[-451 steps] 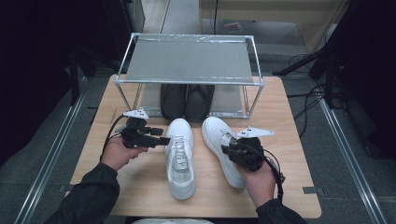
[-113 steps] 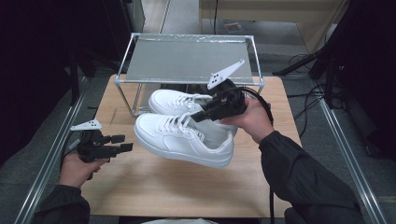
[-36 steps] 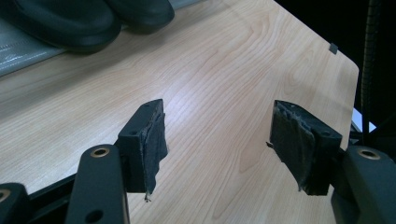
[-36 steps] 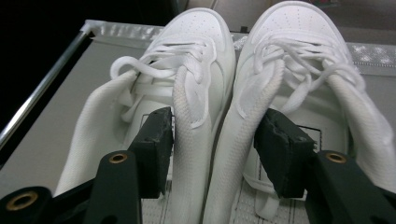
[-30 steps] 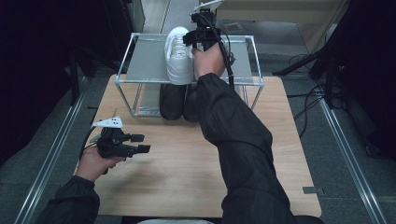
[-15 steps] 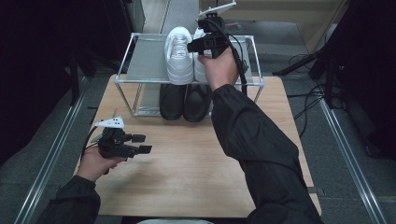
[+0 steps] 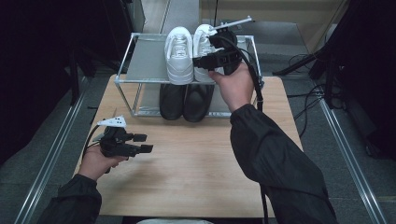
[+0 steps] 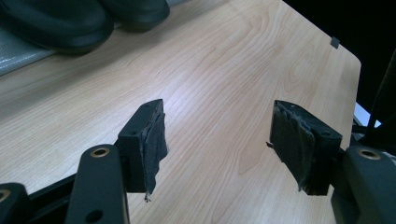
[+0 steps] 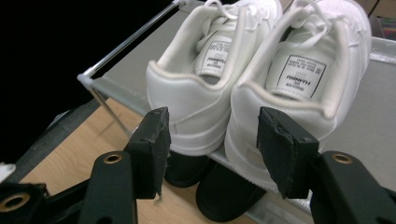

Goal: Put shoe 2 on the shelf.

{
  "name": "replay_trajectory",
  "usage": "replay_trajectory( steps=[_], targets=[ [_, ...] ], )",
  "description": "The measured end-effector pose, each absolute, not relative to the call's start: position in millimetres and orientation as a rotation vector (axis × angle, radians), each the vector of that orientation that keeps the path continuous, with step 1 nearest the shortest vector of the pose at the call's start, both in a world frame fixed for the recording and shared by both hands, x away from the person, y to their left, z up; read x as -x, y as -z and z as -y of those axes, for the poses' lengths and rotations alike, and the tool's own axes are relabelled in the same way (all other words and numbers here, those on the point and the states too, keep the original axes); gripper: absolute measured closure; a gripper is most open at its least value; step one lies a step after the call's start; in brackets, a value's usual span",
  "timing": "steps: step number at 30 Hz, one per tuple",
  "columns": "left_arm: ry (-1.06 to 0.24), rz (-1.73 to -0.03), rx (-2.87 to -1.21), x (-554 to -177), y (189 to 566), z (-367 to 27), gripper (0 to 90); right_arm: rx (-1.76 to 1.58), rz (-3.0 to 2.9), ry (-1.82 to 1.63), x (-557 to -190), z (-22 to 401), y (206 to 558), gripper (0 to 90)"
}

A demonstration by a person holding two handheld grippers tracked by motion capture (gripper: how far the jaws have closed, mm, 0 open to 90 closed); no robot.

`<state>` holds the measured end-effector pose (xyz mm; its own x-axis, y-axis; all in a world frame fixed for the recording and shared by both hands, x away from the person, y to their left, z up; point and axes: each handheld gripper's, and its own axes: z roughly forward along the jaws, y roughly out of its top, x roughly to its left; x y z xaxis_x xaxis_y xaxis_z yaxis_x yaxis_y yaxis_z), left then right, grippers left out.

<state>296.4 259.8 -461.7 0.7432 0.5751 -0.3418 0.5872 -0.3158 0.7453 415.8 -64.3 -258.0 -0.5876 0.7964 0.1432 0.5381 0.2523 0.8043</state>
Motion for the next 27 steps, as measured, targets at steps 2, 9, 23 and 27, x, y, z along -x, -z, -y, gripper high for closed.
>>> replay_trajectory(
  steps=[2,9,23,27],
  targets=[
    [0.013,-0.883,-1.998,-297,462,-259,36.1,-1.222,-2.250,-1.268,-411,67,262,45.4],
    [0.019,-0.879,-2.003,-299,462,-256,36.0,-1.154,-2.294,-1.298,-397,77,284,45.0],
    [0.028,-0.872,-2.007,-301,463,-253,36.1,-1.090,-2.325,-1.360,-380,95,333,43.7],
    [0.030,-0.871,-2.006,-302,464,-252,36.0,-1.081,-2.342,-1.368,-378,99,348,43.5]
  ],
)
